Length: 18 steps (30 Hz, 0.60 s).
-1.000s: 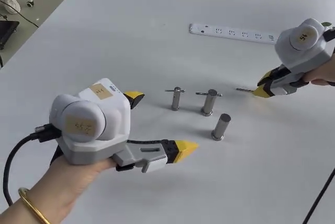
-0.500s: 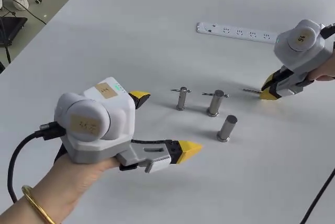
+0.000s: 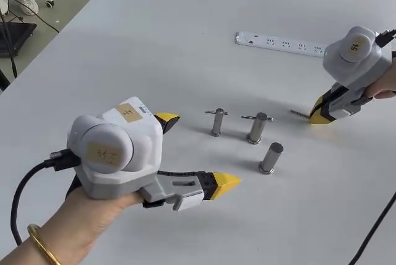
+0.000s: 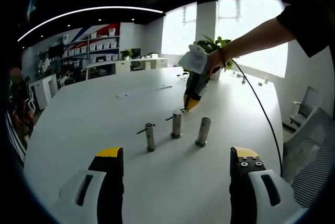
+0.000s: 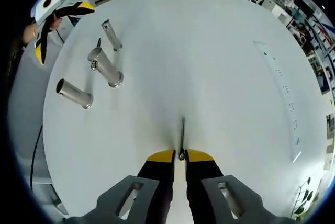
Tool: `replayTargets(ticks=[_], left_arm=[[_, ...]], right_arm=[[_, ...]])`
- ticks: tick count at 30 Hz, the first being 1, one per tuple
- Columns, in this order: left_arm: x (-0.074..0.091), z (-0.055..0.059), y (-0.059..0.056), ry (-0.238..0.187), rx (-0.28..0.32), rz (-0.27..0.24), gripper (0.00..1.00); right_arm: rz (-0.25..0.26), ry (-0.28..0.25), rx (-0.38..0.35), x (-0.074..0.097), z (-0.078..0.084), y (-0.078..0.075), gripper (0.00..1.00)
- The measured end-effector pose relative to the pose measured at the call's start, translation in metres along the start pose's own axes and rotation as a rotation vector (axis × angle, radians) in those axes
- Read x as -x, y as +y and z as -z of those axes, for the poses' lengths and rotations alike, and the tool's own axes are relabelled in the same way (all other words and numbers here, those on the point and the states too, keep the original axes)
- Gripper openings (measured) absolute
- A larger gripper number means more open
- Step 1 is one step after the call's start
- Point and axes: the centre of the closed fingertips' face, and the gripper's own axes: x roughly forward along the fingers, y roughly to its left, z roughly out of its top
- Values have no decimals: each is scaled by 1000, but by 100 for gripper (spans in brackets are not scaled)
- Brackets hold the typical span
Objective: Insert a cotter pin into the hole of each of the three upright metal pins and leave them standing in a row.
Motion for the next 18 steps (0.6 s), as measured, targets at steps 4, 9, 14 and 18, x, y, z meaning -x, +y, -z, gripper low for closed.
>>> replayTargets(ticks=[4,9,14,18], left_arm=[[0,0,-1,4,-3,5,83],[0,1,-2,7,-7,7,82],[2,2,-5,5,3,8,83],[3,4,-3,16,0,-8,85]], right_arm=[[11,-5,5,0,0,-2,0],[39,10,45,0,-1,0,0],[96,29,87,2,-2,2,0],[123,-8,84,7,-8,4,0]])
